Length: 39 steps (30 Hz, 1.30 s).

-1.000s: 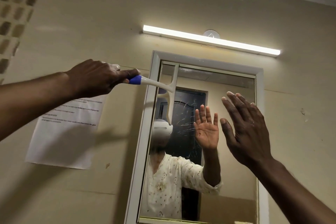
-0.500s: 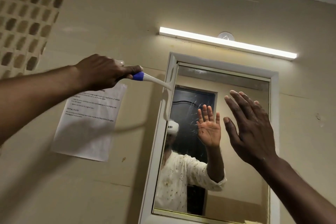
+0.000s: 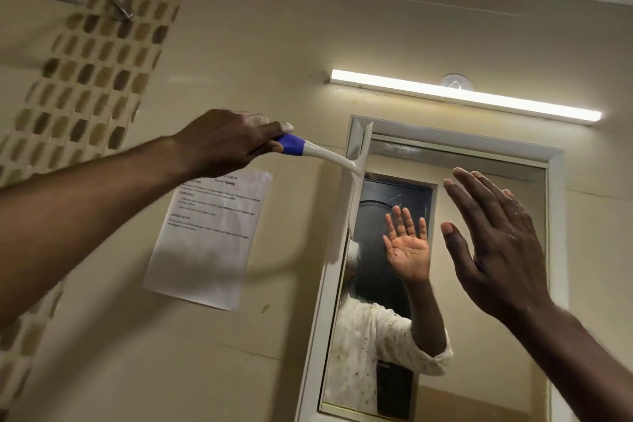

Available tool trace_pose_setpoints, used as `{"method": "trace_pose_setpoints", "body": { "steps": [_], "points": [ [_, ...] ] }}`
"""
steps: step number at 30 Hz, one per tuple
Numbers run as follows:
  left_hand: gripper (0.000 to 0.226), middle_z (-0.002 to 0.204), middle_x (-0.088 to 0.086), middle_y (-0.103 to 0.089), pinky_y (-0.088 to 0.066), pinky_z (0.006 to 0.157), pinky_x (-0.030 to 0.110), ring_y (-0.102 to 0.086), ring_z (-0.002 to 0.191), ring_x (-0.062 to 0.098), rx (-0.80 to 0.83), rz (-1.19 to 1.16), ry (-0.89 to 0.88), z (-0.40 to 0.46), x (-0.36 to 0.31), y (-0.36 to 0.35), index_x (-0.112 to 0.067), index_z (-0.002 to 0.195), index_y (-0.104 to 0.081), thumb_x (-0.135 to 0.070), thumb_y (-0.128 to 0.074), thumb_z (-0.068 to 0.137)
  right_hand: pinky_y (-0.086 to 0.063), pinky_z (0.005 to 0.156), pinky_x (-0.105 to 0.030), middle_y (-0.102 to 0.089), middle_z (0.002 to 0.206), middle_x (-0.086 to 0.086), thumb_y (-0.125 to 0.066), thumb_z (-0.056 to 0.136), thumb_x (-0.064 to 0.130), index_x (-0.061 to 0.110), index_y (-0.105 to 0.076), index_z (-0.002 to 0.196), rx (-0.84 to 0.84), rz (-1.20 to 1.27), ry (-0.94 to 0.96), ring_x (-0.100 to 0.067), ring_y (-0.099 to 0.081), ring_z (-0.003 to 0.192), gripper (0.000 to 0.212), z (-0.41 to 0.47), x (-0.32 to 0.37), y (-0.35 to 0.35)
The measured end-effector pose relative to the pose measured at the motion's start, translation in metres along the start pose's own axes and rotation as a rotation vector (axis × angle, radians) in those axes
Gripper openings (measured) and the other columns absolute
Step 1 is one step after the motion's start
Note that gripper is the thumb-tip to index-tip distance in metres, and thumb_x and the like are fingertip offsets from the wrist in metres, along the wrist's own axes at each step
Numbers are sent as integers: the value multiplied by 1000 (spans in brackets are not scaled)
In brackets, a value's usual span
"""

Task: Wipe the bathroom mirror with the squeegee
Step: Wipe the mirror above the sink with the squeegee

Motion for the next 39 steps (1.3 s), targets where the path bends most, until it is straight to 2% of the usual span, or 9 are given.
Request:
{"method": "trace_pose_setpoints", "body": {
  "steps": [2, 4, 6, 11, 18, 25, 33, 39],
  "points": [
    [61, 100, 10, -62, -42, 55, 33, -55, 70, 25, 16, -52, 17, 4, -18, -7, -22, 138, -39, -53, -16, 91, -25, 114, -51, -33, 152, -7, -29, 93, 44, 14, -38, 144, -4, 7, -44, -25, -27, 142, 60, -4, -7, 4],
    [59, 110, 10, -61, -48, 68, 39, -60, 85, 27, 36, -103, 34, 14, -45, -21, -23, 142, -35, -52, -21, 92, -26, 113, -52, -32, 152, -6, -29, 93, 44, 16, -37, 144, -6, 5, -63, -24, -27, 142, 59, -10, -14, 8],
    [58, 113, 9, -59, -47, 77, 41, -61, 92, 25, 35, -107, 36, 26, -77, -34, -24, 145, -27, -50, -22, 93, -27, 113, -52, -32, 153, -6, -30, 93, 44, 17, -36, 145, 4, -12, -74, -24, -27, 142, 58, -18, -23, 14],
    [56, 108, 12, -61, -50, 72, 37, -60, 86, 24, -16, -219, 23, 61, -154, -57, -18, 145, -28, -44, -37, 96, -30, 111, -55, -35, 151, -7, -30, 93, 44, 17, -39, 143, 50, -75, -126, -25, -29, 141, 58, -48, -51, 33],
    [58, 114, 10, -55, -50, 83, 39, -58, 93, 22, -11, -186, 2, 106, -231, -82, -22, 147, -15, -45, -36, 98, -34, 108, -55, -39, 149, -9, -31, 91, 45, 15, -44, 140, 121, -166, -219, -28, -34, 139, 59, -85, -101, 55],
    [59, 116, 13, -54, -47, 87, 42, -57, 95, 25, 23, -246, 17, 124, -260, -95, -22, 147, -18, -49, -35, 97, -32, 109, -55, -41, 149, -10, -31, 91, 44, 14, -45, 139, 145, -178, -260, -30, -36, 138, 59, -103, -132, 57],
    [65, 120, 15, -52, -46, 90, 45, -56, 99, 27, 100, -220, 30, 136, -276, -97, -21, 148, -13, -50, -36, 95, -30, 111, -52, -39, 150, -8, -31, 91, 44, 15, -44, 140, 136, -141, -284, -28, -35, 139, 58, -114, -144, 54],
    [65, 120, 13, -53, -47, 86, 36, -57, 98, 24, 80, -168, 12, 133, -277, -97, -21, 149, -8, -51, -31, 96, -33, 109, -56, -41, 148, -10, -33, 91, 43, 15, -45, 139, 104, -108, -298, -30, -38, 137, 58, -112, -148, 54]
  ]
}}
Point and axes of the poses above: each hand's wrist, its own z-axis towards the middle knuckle, its own y-axis out of the back of the hand, x = y × z, the point moved 3 cm from there along z, towards the middle knuckle
